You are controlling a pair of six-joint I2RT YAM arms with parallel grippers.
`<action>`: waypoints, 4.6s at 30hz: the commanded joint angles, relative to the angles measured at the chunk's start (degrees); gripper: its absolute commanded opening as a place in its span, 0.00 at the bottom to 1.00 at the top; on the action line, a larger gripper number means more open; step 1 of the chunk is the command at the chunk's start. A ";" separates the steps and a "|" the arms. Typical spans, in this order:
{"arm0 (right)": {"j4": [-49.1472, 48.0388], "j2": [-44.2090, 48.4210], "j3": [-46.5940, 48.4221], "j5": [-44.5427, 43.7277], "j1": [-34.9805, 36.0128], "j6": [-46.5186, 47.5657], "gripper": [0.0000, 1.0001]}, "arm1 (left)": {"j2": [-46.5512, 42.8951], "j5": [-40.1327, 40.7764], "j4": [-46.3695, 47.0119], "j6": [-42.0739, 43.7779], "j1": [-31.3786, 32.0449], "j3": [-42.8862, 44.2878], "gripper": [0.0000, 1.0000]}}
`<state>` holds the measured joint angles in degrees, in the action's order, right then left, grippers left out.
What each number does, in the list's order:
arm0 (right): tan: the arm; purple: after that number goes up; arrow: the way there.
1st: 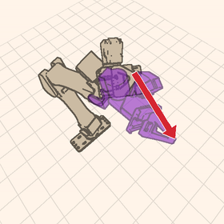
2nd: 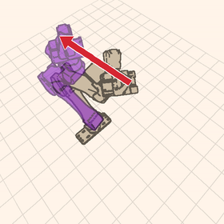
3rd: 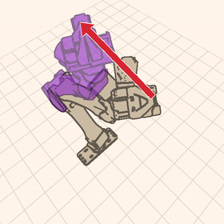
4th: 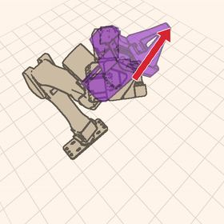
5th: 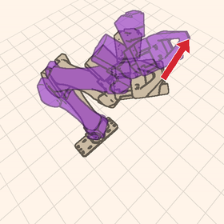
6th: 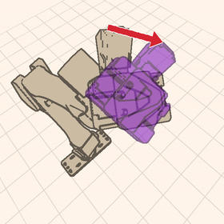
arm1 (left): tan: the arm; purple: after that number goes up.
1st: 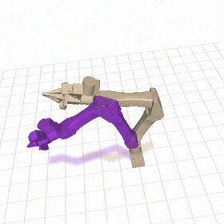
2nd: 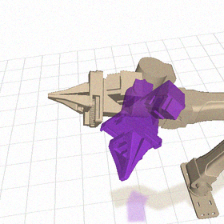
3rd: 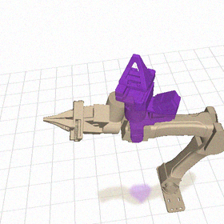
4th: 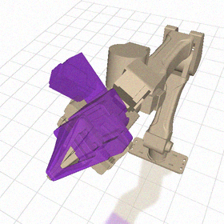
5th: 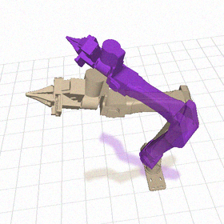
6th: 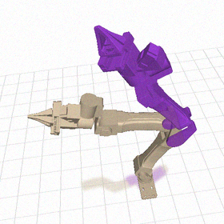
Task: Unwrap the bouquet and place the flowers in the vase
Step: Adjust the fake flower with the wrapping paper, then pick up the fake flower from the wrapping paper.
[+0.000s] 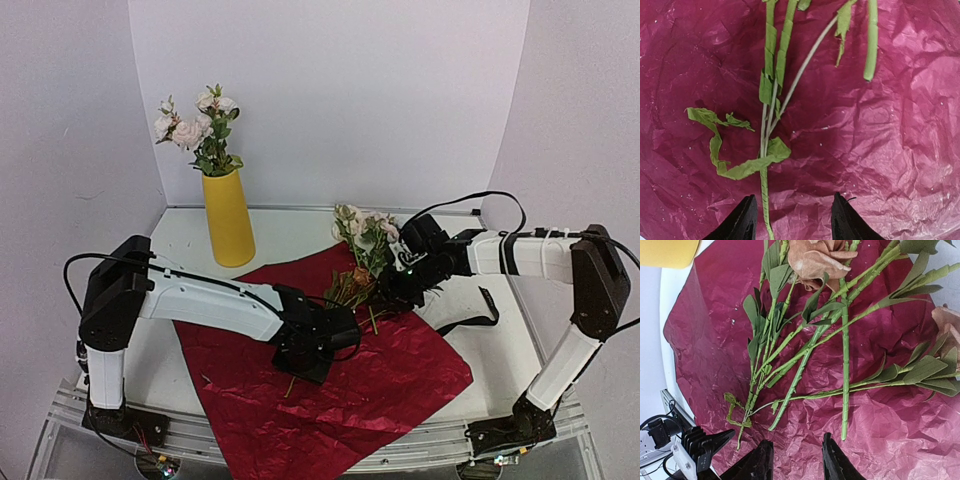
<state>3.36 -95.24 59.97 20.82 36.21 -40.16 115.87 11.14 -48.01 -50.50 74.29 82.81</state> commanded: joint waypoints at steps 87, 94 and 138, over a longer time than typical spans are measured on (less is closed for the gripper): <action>1.93 25.77 7.86 -15.95 -3.43 1.12 0.64 | -20.05 -23.31 -6.29 -8.35 -7.59 21.46 0.00; 0.54 31.17 5.57 -21.75 -3.51 1.05 0.68 | -22.95 -27.74 -3.03 -8.51 -11.36 22.41 0.00; -28.08 18.49 11.17 18.67 -2.27 -8.24 0.79 | -24.17 -13.19 16.24 5.81 -13.03 19.23 0.00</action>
<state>-18.62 -76.15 68.58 35.54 33.55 -44.65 91.09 -0.08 -37.49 -46.55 61.28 101.41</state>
